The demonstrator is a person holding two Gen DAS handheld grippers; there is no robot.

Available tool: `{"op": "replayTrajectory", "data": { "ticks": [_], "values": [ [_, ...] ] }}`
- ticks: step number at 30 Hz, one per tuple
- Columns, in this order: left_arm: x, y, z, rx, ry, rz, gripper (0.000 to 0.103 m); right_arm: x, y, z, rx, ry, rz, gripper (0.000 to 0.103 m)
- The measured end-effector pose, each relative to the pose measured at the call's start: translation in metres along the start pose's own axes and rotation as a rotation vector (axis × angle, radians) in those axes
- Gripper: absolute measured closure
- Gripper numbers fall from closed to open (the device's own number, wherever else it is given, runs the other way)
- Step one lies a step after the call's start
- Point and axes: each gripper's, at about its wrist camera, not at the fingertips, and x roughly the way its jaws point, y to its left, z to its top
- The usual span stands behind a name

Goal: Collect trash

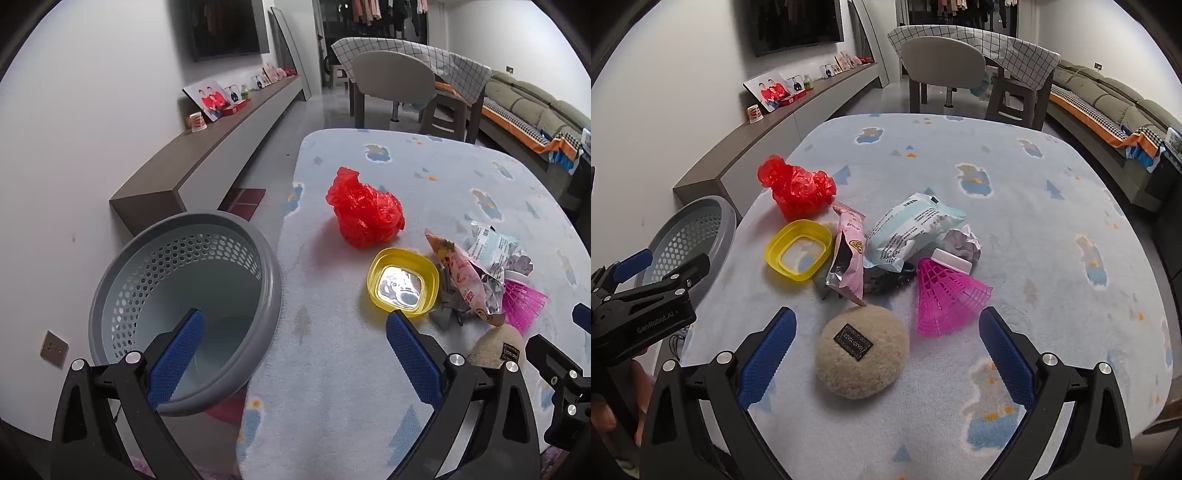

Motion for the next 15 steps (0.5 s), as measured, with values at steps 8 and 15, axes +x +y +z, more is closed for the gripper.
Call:
{"op": "replayTrajectory", "data": {
  "ticks": [8,15],
  "values": [
    [-0.0006,-0.0005,0.0001,0.003,0.002,-0.004,0.006,0.0000,0.0000,0.0002,-0.003,0.004,0.002,0.008],
    [-0.0006,-0.0028,0.0001,0.006,0.002,-0.002,0.006,0.0006,-0.0026,0.0007,-0.001,0.008,0.002,0.008]
  ]
}}
